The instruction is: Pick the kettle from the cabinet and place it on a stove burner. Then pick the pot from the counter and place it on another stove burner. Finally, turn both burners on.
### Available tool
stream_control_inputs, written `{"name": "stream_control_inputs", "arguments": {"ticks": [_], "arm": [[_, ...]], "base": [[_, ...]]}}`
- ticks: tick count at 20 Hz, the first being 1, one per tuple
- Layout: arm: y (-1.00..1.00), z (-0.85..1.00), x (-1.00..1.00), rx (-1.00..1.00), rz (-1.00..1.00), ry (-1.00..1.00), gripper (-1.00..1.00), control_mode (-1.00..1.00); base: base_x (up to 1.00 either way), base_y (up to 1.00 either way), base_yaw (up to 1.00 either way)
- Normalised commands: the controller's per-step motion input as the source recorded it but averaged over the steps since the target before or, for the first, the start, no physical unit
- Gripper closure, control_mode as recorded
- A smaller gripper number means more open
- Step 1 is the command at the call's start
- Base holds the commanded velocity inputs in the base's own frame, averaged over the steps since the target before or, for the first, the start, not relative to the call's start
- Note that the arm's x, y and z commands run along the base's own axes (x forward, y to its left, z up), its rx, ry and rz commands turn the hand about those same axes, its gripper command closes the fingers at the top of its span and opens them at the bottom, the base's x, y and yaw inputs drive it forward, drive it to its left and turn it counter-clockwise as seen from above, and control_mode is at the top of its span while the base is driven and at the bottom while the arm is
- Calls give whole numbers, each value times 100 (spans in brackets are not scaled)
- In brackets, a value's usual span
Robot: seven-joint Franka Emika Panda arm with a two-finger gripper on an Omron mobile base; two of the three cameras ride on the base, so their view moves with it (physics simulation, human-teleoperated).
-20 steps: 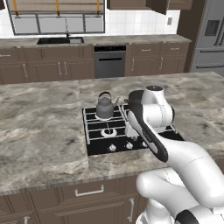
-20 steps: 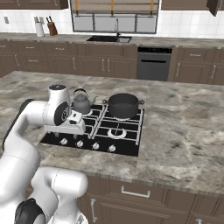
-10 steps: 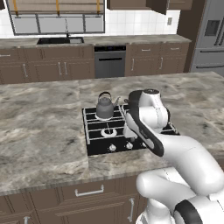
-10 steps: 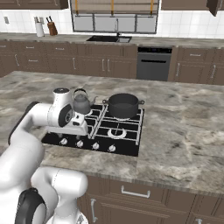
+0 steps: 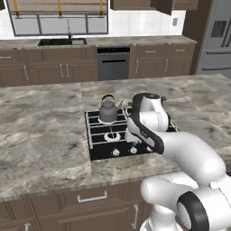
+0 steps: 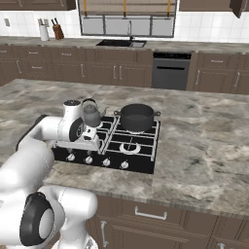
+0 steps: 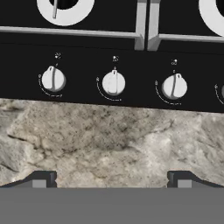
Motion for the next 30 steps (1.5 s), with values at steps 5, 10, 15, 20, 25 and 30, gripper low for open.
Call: {"name": "stream_control_inputs", "arguments": {"ticks": [5,10,15,20,25,30], "arm": [[4,-21,26,0,0,3,-100,-100],[4,-20,25,0,0,4,-100,-100],[0,-24,24,0,0,4,-100,-100],[0,-25,23,0,0,5,-100,-100],[0,-26,24,0,0,6,-100,-100],[0,-26,25,0,0,5,-100,-100]], "base": [[0,0,0],[0,0,0],[0,0,0],[0,0,0],[0,0,0],[0,0,0]]}}
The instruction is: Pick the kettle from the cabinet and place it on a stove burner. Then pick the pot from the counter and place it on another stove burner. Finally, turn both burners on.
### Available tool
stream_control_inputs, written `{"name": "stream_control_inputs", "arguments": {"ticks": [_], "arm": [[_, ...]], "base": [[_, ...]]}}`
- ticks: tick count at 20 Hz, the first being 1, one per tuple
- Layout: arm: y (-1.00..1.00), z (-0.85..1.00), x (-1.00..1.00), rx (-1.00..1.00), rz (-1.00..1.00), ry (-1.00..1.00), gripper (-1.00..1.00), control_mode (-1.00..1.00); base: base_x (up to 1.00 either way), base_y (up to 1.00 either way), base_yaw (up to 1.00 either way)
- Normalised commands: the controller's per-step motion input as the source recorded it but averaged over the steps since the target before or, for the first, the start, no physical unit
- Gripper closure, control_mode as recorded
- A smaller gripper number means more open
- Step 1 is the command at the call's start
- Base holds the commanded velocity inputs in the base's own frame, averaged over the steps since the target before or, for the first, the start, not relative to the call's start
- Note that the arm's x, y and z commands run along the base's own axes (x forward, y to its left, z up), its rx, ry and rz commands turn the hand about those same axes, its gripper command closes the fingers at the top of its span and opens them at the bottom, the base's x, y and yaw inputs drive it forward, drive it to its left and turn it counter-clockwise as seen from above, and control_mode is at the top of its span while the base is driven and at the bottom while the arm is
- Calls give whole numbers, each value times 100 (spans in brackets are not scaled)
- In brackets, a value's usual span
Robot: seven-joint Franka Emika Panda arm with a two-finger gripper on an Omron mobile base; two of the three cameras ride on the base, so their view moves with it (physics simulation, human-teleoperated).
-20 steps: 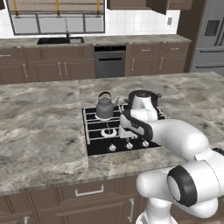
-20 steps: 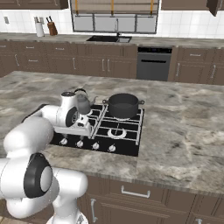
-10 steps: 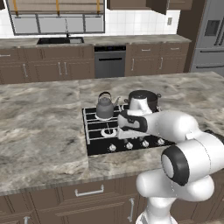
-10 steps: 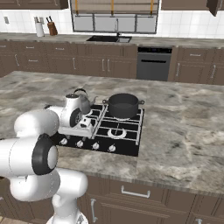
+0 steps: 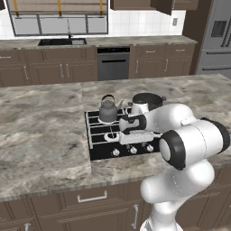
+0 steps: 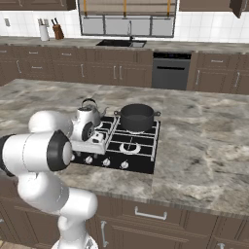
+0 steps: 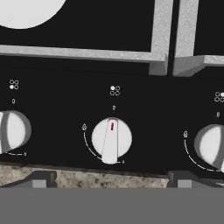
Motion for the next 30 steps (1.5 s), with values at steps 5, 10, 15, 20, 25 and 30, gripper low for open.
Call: {"name": "stream_control_inputs", "arguments": {"ticks": [5,10,15,20,25,30], "arm": [[0,-25,27,0,0,4,-100,-100],[0,-24,23,0,0,4,-100,-100],[3,-12,8,0,0,3,-100,-100],[4,-2,-4,0,-1,2,-100,-100],[0,-10,-16,0,-3,2,-100,-100],[0,-9,-24,0,-2,0,-100,-100]], "base": [[0,0,0],[0,0,0],[0,0,0],[0,0,0],[0,0,0],[0,0,0]]}}
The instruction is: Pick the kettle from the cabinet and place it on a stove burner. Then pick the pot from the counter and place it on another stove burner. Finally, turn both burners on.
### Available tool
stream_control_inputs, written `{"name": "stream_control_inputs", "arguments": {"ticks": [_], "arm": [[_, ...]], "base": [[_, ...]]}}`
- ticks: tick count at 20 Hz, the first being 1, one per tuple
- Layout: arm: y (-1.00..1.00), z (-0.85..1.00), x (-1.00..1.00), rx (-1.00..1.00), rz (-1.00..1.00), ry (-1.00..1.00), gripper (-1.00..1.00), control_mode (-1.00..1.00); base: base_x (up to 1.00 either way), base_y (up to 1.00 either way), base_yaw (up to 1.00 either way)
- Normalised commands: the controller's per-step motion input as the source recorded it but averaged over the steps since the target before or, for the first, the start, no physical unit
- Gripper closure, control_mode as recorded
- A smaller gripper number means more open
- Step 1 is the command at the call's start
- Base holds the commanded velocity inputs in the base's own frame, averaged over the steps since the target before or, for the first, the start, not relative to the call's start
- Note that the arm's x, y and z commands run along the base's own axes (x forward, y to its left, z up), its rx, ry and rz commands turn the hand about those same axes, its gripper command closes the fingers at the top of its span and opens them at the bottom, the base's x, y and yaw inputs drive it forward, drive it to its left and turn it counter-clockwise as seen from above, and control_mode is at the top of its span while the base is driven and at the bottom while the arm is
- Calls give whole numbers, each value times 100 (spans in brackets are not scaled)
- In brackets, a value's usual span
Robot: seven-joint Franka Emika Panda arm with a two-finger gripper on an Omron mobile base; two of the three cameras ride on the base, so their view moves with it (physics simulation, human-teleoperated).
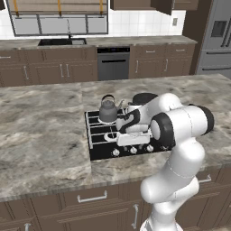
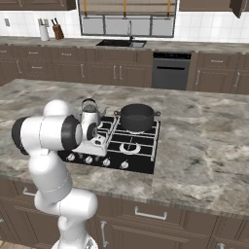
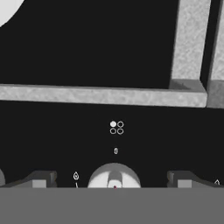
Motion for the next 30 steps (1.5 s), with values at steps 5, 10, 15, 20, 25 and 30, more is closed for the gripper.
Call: {"name": "stream_control_inputs", "arguments": {"ticks": [5,10,15,20,25,30], "arm": [[0,-3,-24,0,-2,0,-100,-100],[0,-10,-10,0,-2,1,-100,-100],[4,-16,17,0,0,0,100,-100],[5,-16,1,0,0,1,100,-100],[3,-14,0,0,0,2,100,-100],[3,-11,0,0,3,0,100,-100]], "base": [[0,0,0],[0,0,0],[0,0,0],[0,0,0],[0,0,0],[0,0,0]]}}
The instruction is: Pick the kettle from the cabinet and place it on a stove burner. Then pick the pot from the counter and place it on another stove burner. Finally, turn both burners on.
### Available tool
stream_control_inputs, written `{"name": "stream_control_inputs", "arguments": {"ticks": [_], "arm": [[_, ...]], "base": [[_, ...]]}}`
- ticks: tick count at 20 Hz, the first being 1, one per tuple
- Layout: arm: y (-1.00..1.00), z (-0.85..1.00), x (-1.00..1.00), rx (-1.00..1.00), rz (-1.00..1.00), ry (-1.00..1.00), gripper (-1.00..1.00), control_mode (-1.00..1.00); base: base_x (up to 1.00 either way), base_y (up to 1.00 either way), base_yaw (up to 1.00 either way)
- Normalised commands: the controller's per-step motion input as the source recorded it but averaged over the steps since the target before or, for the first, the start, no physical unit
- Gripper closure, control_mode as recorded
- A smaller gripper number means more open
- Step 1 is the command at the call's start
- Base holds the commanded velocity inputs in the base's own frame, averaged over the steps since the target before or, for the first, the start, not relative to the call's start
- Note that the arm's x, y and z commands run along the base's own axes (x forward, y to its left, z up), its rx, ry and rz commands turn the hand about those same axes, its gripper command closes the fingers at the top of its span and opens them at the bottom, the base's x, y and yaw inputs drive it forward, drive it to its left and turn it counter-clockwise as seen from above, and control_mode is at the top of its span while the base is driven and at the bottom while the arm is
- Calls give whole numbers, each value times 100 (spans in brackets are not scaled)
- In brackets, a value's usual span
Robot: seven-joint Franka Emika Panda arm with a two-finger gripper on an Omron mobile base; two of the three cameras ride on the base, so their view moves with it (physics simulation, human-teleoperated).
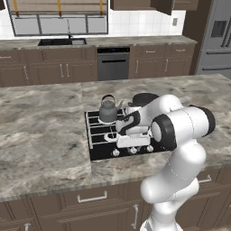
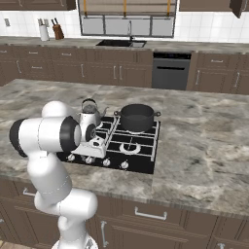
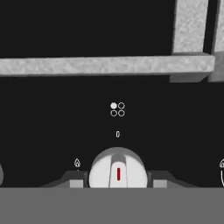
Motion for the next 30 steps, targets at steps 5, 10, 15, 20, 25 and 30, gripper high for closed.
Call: {"name": "stream_control_inputs", "arguments": {"ticks": [5,10,15,20,25,30], "arm": [[7,-16,0,0,9,0,100,-100],[5,-25,0,0,15,0,100,-100],[0,-33,0,1,21,0,100,-100],[0,-37,0,1,23,0,100,-100],[0,-43,0,2,27,0,100,-100],[0,-48,0,3,31,0,100,-100]], "base": [[0,0,0],[0,0,0],[0,0,0],[0,0,0],[0,0,0],[0,0,0]]}}
